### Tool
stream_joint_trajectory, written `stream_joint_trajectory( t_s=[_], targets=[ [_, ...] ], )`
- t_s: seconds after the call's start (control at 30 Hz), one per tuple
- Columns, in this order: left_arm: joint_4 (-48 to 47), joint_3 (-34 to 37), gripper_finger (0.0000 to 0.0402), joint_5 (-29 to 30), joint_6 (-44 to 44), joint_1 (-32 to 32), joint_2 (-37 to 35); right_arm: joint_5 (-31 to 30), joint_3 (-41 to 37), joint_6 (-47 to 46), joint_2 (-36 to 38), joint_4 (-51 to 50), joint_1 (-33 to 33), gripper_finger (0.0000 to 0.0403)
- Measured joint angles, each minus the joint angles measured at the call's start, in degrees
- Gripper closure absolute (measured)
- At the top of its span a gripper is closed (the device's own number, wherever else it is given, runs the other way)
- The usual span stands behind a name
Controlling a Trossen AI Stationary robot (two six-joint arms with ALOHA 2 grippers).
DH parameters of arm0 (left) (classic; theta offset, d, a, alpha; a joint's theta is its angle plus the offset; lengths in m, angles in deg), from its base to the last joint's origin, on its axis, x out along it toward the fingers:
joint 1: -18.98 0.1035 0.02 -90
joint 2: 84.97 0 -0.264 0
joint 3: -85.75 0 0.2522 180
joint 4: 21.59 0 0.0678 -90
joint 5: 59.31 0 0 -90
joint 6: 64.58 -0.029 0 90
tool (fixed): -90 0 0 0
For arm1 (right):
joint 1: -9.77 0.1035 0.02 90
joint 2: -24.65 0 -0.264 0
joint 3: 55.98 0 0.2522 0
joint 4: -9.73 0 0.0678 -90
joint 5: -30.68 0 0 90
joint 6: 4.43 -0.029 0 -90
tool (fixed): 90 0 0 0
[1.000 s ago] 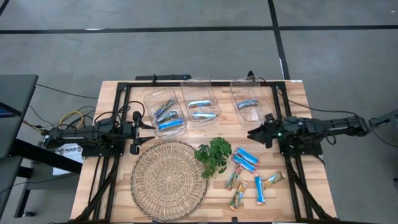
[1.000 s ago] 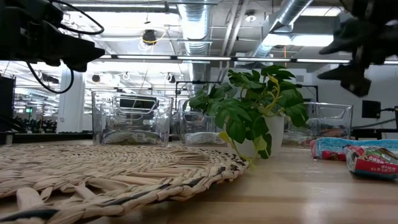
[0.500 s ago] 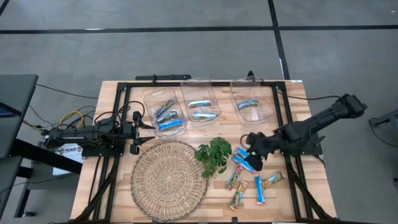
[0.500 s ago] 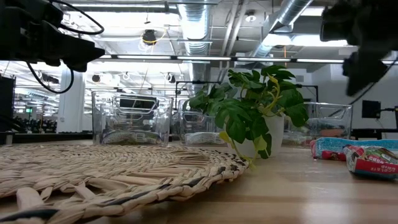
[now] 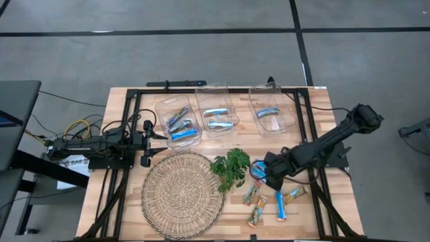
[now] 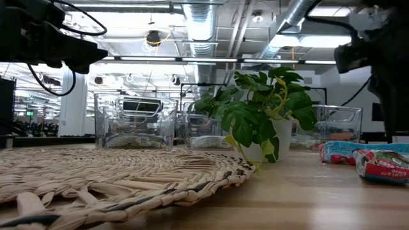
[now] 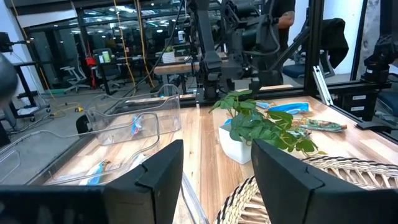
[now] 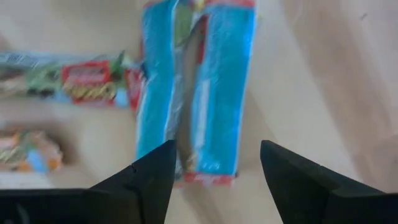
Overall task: Pick and place Granola Bars by type
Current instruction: Put the red granola bar into the right transparent bin
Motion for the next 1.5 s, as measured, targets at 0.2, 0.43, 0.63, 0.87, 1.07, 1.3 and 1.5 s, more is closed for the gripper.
stream_joint_trajectory(
  t_s=[0.2, 0.43, 0.63, 0.87, 1.07, 1.3, 1.5],
  targets=[
    [0.00, 0.00, 0.0219, 0.00, 0.00, 0.02, -0.01, -3.66, 0.00, 0.41, -0.57, -0.40, -2.72, 0.0178],
    [0.00, 0.00, 0.0219, 0.00, 0.00, 0.01, -0.01, -4.56, 0.00, 1.29, -4.80, -0.37, -4.09, 0.0178],
    [0.00, 0.00, 0.0219, 0.00, 0.00, 0.02, 0.00, -4.51, 0.00, 3.38, -7.94, 3.41, -4.07, 0.0178],
    [0.00, 0.00, 0.0219, 0.00, 0.00, 0.02, 0.00, -4.31, 0.05, 3.37, -9.86, 4.80, -4.08, 0.0178],
    [0.00, 0.00, 0.0219, 0.00, 0.00, 0.02, 0.00, -3.24, 0.13, 5.56, -12.47, 7.51, -4.13, 0.0178],
    [0.00, 0.00, 0.0219, 0.00, 0.00, 0.02, 0.00, -3.29, 0.00, 5.89, -12.12, 7.88, -4.95, 0.0230],
    [0.00, 0.00, 0.0219, 0.00, 0.00, 0.02, 0.00, -5.11, -0.09, 4.95, -11.14, 8.11, -4.95, 0.0318]
  ],
)
